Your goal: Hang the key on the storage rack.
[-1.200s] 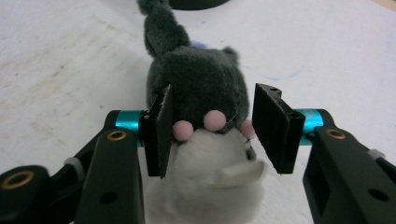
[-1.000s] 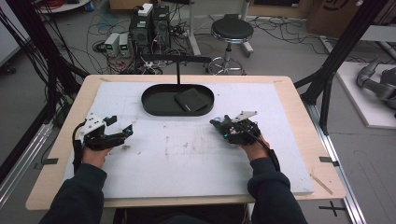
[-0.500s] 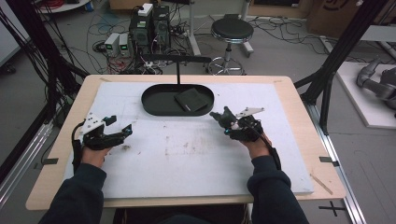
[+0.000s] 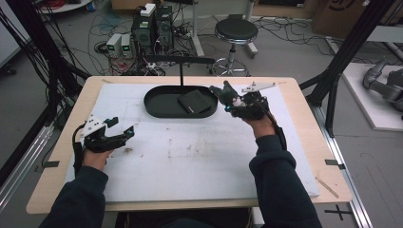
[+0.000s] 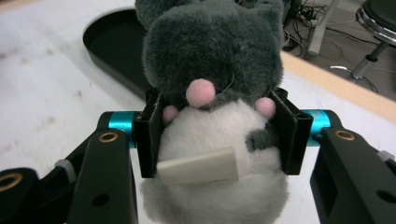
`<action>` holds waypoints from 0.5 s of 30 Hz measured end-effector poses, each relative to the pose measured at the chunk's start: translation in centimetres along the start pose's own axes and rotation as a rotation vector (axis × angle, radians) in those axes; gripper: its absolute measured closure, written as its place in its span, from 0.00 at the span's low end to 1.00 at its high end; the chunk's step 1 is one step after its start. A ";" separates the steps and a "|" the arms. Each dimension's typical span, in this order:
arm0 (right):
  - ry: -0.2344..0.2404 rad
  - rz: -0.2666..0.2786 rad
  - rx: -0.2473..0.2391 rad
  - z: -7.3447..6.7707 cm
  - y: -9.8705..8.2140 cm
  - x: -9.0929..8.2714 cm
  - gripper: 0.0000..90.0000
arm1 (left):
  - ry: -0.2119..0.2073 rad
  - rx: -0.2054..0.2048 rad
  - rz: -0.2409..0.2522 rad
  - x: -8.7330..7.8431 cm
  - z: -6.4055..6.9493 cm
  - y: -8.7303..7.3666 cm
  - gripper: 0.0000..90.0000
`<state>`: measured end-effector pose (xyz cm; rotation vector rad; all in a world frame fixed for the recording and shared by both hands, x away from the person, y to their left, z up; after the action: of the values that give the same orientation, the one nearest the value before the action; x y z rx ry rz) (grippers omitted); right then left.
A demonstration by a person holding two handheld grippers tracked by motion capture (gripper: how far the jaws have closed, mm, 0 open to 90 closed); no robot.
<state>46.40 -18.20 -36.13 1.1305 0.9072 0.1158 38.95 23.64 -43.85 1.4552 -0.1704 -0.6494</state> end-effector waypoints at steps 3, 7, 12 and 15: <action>-0.016 -0.011 -0.005 0.6 1.5 0.5 0.51 | -0.003 0.000 0.000 0.0 0.0 0.0 0.26; -0.020 -0.011 0.012 1.1 3.1 1.3 0.51 | -0.001 0.000 0.001 0.0 0.0 0.0 0.26; -0.020 -0.013 0.045 1.5 4.6 2.3 0.51 | -0.003 0.001 0.001 -0.1 0.0 0.0 0.26; -0.022 0.009 0.051 1.5 5.5 2.8 0.51 | -0.005 -0.005 0.005 0.0 0.0 0.0 0.26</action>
<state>51.16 -15.35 -33.04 1.1816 0.8896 0.0875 38.93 23.66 -43.80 1.4476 -0.1759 -0.6490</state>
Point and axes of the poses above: each handheld gripper's, and its own axes: x roughly forward along the jaws, y roughly out of its top, z roughly to its right, the point moved 6 cm from there along x, roughly forward along the jaws, and after that the axes turned 5 degrees about -x, right-handed, at the moved point
